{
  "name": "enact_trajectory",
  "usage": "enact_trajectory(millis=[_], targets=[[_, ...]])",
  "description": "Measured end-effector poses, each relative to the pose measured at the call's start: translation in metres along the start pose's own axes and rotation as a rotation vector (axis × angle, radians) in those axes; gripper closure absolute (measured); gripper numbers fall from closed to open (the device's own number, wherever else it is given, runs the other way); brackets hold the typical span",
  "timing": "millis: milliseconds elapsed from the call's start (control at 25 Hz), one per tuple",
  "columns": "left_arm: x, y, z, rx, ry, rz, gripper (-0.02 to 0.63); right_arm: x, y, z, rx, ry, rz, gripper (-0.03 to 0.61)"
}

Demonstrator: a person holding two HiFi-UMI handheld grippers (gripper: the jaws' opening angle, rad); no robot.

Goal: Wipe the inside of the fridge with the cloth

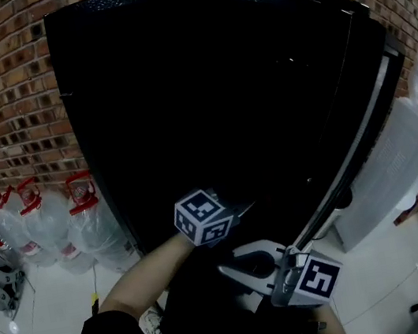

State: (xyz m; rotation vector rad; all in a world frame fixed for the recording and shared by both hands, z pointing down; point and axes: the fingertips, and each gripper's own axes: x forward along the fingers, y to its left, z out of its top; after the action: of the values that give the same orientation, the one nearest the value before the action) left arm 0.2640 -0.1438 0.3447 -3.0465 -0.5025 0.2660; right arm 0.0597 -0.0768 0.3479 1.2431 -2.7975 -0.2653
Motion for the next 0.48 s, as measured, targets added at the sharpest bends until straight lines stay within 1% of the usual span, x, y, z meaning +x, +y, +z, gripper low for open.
enact_trajectory(millis=[80,200,280,400,480], targets=[[0.002,0.010,-0.003,-0.006,0.004,0.039,0.560,-0.003,-0.004,-0.002,0.011,-0.007,-0.013,0.574],[0.002,0.020,-0.003,-0.019,-0.005,0.057,0.558,-0.006,-0.011,-0.007,0.036,-0.016,-0.028,0.574],[0.002,0.032,-0.003,-0.020,-0.010,0.106,0.559,-0.007,-0.016,-0.008,0.051,-0.022,-0.035,0.574],[0.005,0.056,-0.009,-0.052,-0.004,0.179,0.560,-0.005,-0.023,-0.009,0.055,-0.026,-0.035,0.574],[0.007,0.066,-0.013,-0.072,0.001,0.204,0.560,-0.005,-0.025,-0.010,0.055,-0.027,-0.034,0.574]])
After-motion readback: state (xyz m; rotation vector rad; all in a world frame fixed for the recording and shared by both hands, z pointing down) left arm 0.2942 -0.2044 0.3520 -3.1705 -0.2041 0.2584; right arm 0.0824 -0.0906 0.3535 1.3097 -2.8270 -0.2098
